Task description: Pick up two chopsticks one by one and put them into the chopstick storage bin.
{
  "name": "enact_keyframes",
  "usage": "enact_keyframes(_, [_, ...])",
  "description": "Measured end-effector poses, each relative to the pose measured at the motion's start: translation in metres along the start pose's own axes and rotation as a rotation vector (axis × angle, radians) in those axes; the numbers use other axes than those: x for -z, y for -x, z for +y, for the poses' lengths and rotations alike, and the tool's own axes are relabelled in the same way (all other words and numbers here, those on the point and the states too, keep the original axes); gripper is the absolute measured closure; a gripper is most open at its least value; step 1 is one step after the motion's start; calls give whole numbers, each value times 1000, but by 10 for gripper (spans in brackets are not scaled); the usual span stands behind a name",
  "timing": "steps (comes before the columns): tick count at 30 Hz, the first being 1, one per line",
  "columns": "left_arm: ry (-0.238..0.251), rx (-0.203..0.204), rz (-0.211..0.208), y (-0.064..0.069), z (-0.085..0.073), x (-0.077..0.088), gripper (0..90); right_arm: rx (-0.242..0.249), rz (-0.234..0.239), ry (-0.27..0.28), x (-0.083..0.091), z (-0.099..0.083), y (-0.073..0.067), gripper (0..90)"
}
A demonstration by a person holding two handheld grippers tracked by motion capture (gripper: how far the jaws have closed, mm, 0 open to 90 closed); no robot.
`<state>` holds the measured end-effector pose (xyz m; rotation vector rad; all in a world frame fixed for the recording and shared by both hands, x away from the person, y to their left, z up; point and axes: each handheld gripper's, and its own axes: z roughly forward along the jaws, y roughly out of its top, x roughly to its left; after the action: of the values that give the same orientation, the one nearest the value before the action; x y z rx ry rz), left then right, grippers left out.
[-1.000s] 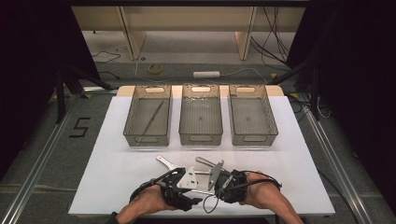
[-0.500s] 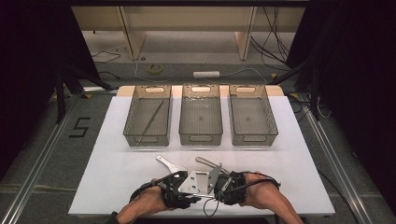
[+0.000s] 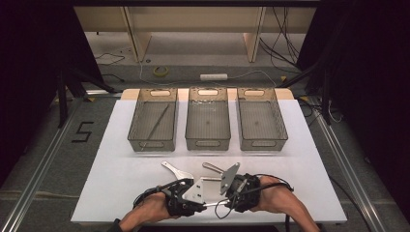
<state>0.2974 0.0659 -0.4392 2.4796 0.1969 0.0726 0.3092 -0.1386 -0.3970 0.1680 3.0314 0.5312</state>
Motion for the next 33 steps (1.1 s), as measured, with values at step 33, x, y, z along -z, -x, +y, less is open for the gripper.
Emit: enact_keyframes(33, [195, 424, 309, -61, -29, 52, 849, -494, -274, 543, 6, -61, 28, 272])
